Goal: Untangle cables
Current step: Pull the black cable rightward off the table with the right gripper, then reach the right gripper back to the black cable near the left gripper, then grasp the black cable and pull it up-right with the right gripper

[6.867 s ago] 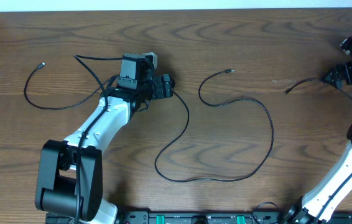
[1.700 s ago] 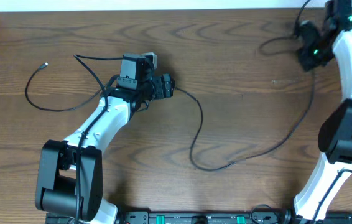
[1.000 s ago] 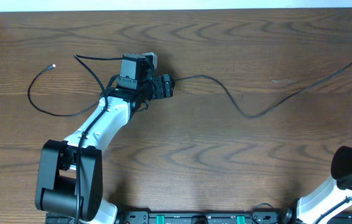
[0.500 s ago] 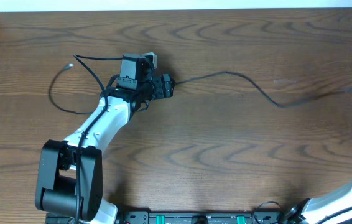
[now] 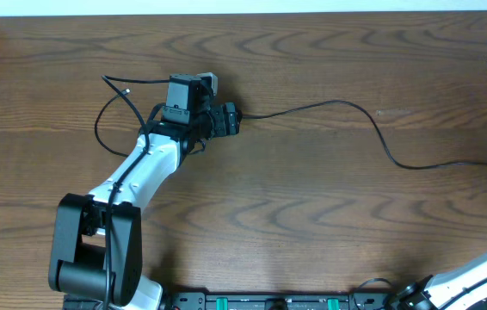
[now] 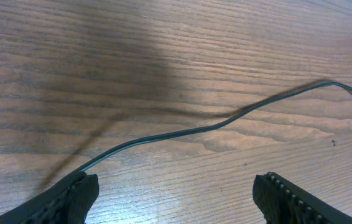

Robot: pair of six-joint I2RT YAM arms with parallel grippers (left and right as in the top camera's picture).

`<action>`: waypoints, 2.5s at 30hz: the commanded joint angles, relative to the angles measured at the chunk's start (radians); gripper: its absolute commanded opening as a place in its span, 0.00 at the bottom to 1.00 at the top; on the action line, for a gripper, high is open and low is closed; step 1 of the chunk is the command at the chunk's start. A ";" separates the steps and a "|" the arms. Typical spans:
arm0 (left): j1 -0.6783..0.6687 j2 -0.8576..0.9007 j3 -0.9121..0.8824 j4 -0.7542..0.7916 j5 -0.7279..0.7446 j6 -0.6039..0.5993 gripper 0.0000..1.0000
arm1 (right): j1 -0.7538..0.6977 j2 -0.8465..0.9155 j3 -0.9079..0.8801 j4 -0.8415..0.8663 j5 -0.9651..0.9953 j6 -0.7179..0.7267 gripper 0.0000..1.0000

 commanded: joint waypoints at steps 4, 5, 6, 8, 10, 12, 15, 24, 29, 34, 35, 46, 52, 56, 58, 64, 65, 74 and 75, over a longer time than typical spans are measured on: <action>0.000 -0.021 0.014 0.000 0.005 0.002 0.85 | 0.002 0.024 0.006 -0.015 -0.164 0.054 0.99; 0.000 -0.021 0.014 0.000 0.005 0.002 0.84 | 0.002 0.023 0.006 -0.024 -0.211 0.054 0.99; 0.000 -0.021 0.014 0.000 0.005 0.002 0.85 | 0.002 0.023 0.006 -0.032 -0.238 0.054 0.99; 0.000 -0.021 0.014 -0.001 0.005 0.002 0.84 | 0.006 0.023 0.006 -0.061 -0.355 0.053 0.99; 0.000 -0.021 0.014 0.000 0.005 0.002 0.85 | 0.014 0.023 0.006 -0.080 -0.478 0.028 0.99; 0.000 -0.021 0.014 -0.001 0.005 0.002 0.84 | 0.029 0.023 0.006 -0.122 -0.688 -0.082 0.99; 0.000 -0.021 0.014 0.000 0.005 0.002 0.85 | 0.076 0.023 0.006 -0.222 -0.852 -0.189 0.99; 0.000 -0.021 0.014 -0.001 0.005 0.002 0.85 | 0.323 0.023 -0.024 -0.488 -0.838 -0.455 0.99; 0.000 -0.021 0.014 -0.001 0.005 0.002 0.85 | 0.468 0.023 -0.143 -0.487 -0.697 -0.452 0.99; 0.000 -0.021 0.014 -0.001 0.005 0.002 0.84 | 0.596 0.024 -0.328 -0.431 -0.535 -0.452 0.99; 0.000 -0.021 0.014 0.000 0.005 0.002 0.84 | 0.618 0.024 -0.364 -0.417 -0.532 -0.452 0.99; 0.000 -0.021 0.014 0.000 0.005 0.002 0.84 | 0.679 0.024 -0.570 -0.406 -0.581 -0.447 0.99; 0.000 -0.021 0.014 -0.001 0.005 0.002 0.84 | 0.680 0.024 -0.683 -0.381 -0.596 -0.448 0.99; 0.000 -0.021 0.014 0.000 0.005 0.002 0.84 | 0.688 0.024 -0.723 -0.360 -0.646 -0.447 0.99; 0.000 -0.021 0.014 0.000 0.005 0.002 0.84 | 0.698 0.024 -0.739 -0.346 -0.685 -0.447 0.99; 0.000 -0.021 0.014 0.000 0.005 0.002 0.84 | 0.747 0.024 -0.780 -0.302 -0.693 -0.447 0.99; 0.000 -0.021 0.014 -0.001 0.005 0.002 0.84 | 0.753 0.024 -0.784 -0.301 -0.692 -0.447 0.99; 0.000 -0.021 0.014 -0.001 0.005 0.002 0.84 | 0.795 0.024 -0.798 -0.256 -0.666 -0.439 0.01; 0.000 -0.021 0.014 0.000 0.005 0.002 0.85 | 0.795 0.024 -0.798 -0.254 -0.667 -0.439 0.01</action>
